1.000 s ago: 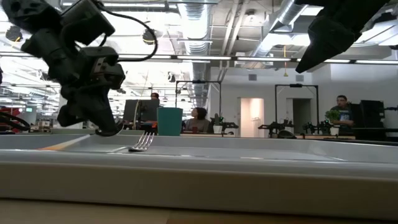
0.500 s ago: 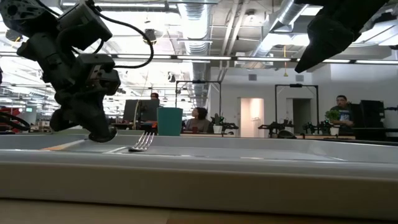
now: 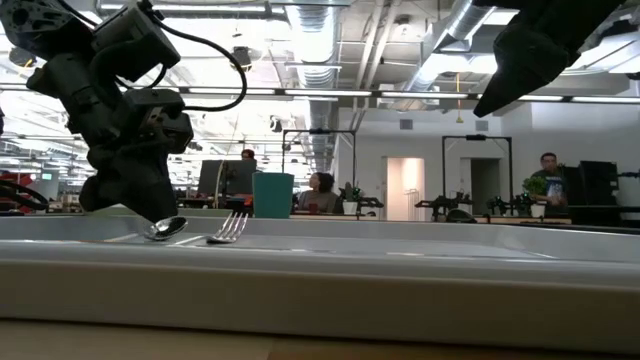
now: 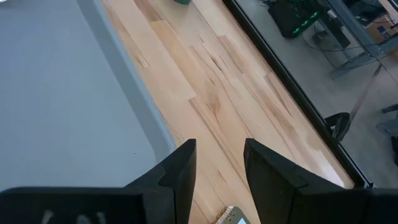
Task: Pick and place plate/cup/fork/spoon on tray
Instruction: Put the orange spoon to the left of orange fork on the blue serving tray, then put the green plate to the right of the orange fork on the blue serving tray
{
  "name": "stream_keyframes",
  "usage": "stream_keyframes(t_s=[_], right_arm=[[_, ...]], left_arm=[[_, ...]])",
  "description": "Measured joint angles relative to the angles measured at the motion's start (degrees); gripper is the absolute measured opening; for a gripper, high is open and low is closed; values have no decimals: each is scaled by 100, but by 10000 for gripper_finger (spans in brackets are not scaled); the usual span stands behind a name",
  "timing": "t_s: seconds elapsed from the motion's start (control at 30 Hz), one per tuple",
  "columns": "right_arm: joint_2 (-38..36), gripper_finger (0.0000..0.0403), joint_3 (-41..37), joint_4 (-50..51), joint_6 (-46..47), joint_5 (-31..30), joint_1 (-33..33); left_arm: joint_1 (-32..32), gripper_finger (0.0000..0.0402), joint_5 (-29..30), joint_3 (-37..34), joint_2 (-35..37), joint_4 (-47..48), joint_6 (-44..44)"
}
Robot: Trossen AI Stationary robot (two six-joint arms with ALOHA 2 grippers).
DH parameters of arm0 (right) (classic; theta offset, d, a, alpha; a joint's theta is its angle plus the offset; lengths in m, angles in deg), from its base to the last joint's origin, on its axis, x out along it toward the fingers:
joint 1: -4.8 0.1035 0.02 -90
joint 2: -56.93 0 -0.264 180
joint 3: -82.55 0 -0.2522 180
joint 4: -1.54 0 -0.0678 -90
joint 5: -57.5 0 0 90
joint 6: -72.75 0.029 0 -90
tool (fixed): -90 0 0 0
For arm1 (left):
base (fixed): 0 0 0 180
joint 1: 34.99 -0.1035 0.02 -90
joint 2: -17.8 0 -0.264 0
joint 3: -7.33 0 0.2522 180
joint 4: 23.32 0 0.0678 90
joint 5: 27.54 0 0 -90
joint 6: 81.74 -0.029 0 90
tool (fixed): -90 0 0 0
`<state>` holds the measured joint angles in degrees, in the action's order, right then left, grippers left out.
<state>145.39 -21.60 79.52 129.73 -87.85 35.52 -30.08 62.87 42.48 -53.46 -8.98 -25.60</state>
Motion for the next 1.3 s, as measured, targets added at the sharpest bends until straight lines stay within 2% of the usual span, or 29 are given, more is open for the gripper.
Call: stream_keyframes(t_s=[0.4,0.73,0.87,1.0,1.07,1.2,1.3], right_arm=[[0,159,0,3,-2,0,0],[1,159,0,3,-1,0,0],[0,159,0,3,-4,1,0],[0,159,0,10,-25,0,0],[2,159,0,10,-25,0,0],[1,159,0,6,-27,-5,0],[0,159,0,-1,-27,-9,-13]], left_arm=[[0,109,75,215,0,64,-559],[0,110,266,673,11,1065,-590],[-34,110,915,897,370,1659,-633],[-247,111,1929,1155,1099,2832,-449],[-467,116,2216,1221,1514,3354,-295],[-948,142,2251,1235,2073,3892,-385],[-1150,172,2034,1235,2149,3901,-850]])
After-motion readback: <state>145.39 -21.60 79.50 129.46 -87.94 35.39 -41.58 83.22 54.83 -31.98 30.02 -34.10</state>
